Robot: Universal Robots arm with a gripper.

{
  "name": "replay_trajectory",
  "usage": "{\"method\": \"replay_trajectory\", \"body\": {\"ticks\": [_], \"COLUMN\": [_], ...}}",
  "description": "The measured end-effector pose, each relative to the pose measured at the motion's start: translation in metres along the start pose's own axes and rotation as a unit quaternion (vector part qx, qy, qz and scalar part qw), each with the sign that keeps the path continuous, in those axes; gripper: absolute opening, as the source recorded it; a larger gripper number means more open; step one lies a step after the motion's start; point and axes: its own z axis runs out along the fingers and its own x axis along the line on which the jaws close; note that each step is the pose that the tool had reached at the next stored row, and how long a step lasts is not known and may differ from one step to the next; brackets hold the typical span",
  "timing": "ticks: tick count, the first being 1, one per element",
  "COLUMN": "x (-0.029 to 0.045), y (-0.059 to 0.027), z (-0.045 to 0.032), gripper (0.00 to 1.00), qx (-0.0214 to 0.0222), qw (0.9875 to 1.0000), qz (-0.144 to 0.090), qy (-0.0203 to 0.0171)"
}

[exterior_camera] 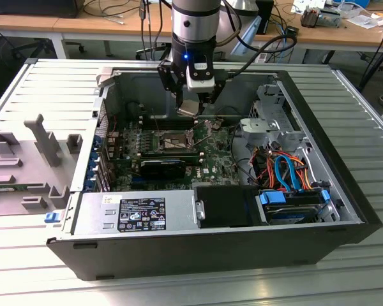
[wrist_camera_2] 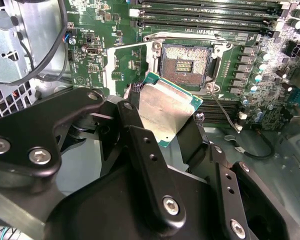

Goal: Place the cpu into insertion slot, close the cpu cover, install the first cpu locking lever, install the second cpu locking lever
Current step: 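Place the cpu into insertion slot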

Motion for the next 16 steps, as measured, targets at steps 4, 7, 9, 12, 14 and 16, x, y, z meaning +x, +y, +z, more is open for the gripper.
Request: {"method": "replay_trajectory", "body": {"ticks": [4, 7, 9, 12, 14, 16], "x": [0.0000, 0.0000, -0.0001, -0.0001, -0.0001, -0.0001], "y": [-0.0001, -0.0001, -0.0001, -0.0002, -0.0002, -0.0003], "z": [0.0000, 0.0000, 0.0000, 0.0000, 0.0000, 0.0000], "gripper": [0.54, 0.54, 0.54, 0.54, 0.54, 0.54], "qx": [0.0000, 0.0000, 0.0000, 0.0000, -0.0001, -0.0001], "qw": [1.0000, 1.0000, 1.0000, 1.0000, 1.0000, 0.9999], "qz": [0.003, 0.005, 0.006, 0.008, 0.009, 0.011], "qy": [-0.0003, -0.0005, -0.0006, -0.0008, -0.0009, -0.0010]}}
